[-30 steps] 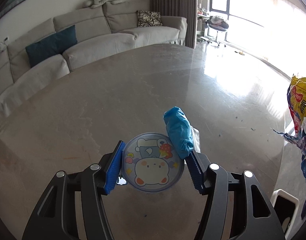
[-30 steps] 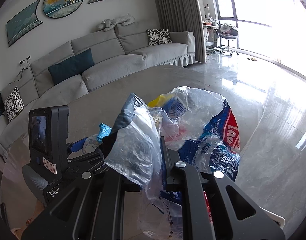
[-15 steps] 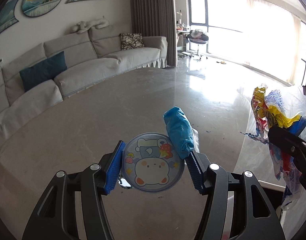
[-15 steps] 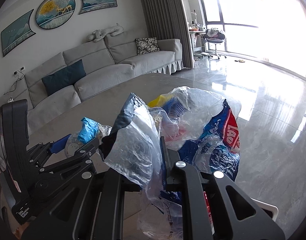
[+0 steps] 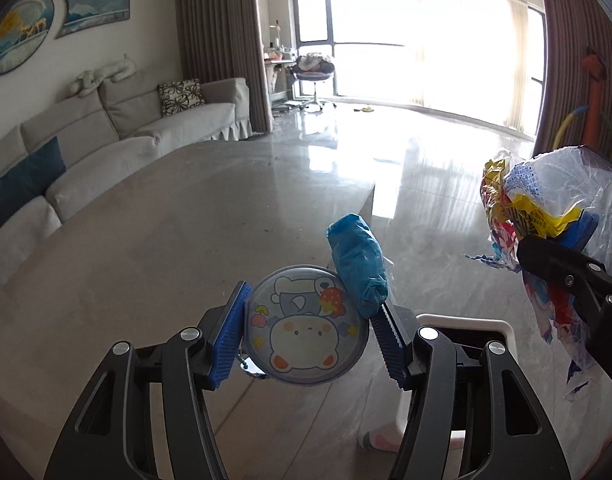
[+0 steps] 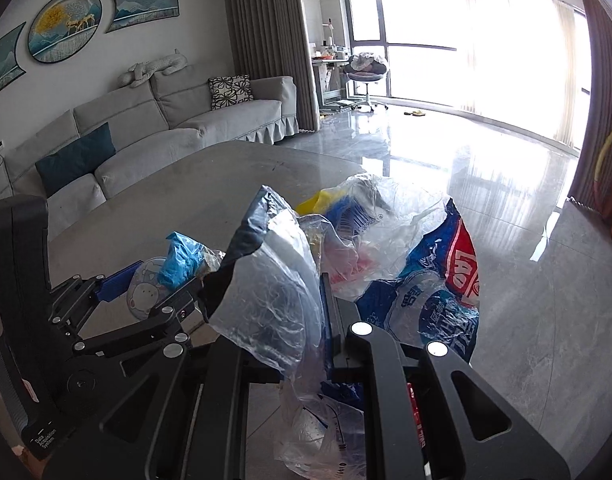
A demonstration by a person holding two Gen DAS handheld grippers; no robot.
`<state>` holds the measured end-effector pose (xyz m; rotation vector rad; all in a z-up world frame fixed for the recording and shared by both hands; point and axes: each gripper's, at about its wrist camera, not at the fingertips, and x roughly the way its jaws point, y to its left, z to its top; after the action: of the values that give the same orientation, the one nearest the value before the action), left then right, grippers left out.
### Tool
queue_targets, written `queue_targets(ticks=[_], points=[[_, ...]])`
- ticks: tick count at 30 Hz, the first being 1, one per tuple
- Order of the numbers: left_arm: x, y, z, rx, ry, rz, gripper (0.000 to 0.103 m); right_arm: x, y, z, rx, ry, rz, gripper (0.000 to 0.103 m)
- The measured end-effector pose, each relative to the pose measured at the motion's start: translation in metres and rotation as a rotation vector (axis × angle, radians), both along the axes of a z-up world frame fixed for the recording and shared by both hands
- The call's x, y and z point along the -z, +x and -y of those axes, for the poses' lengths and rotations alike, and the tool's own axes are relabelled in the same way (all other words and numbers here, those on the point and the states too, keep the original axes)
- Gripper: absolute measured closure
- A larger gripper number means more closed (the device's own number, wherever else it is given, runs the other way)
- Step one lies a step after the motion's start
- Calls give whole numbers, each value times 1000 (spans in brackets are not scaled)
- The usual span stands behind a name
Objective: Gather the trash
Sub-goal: 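Carry the tin and the plastic bag over to the white bin, then open the left tool over the bin to drop the tin and glove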
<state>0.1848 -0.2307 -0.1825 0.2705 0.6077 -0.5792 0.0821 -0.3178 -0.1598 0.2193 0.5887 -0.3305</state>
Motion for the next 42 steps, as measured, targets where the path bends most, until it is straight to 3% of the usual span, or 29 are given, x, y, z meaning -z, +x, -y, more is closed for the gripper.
queue_targets(ticks=[9,15,18,21,25,27,42], points=[[17,-45,46,174,51,27,44,22,-49,26,124,9,-45,89],[40,-56,78,262,84,-2,44,42,-59,39,168,33,-75,89],[51,-62,93,355,90,-32,44,50,-62,46,185,39,-85,89],[58,-71,103,441,103,-9,44,56,-62,54,196,42,-96,89],[73,-69,109,508,103,-42,44,69,-63,61,205,61,-108,89],[87,-68,113,529,133,-29,44,76,-61,65,206,72,-116,89],[156,-55,157,617,228,-163,44,114,-49,88,224,132,-194,88]])
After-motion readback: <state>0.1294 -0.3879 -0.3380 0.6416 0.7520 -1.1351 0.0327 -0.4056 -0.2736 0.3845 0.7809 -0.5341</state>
